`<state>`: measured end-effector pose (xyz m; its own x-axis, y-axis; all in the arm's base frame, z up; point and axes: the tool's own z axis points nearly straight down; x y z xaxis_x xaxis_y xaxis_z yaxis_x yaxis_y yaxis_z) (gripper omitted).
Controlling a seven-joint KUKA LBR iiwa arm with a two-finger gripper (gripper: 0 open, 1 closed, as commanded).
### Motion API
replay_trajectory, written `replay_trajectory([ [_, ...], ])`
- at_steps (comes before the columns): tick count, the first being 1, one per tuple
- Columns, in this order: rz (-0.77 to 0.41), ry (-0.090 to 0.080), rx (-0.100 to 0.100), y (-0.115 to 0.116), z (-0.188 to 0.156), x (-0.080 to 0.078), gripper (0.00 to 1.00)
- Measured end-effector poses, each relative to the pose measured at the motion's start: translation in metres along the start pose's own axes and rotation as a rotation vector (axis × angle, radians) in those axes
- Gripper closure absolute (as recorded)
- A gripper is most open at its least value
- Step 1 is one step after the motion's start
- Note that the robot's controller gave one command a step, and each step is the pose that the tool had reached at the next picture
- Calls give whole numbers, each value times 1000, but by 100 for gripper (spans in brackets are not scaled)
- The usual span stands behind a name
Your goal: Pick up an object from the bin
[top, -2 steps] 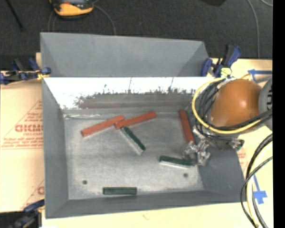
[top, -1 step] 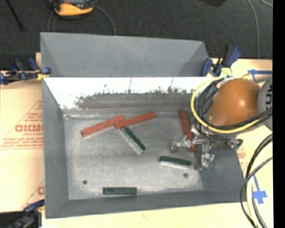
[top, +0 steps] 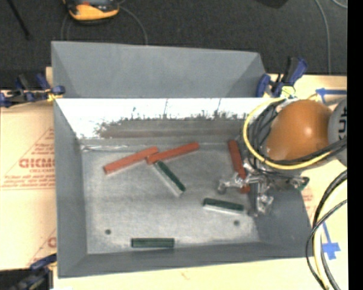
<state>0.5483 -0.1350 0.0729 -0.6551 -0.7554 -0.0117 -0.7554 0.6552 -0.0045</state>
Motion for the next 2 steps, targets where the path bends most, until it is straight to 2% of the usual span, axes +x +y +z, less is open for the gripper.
replay_trajectory([
  [1, 50, 9, 1, 22, -2, -32, 0],
  [2, 174, 11, -6, 27, -4, -21, 100],
])
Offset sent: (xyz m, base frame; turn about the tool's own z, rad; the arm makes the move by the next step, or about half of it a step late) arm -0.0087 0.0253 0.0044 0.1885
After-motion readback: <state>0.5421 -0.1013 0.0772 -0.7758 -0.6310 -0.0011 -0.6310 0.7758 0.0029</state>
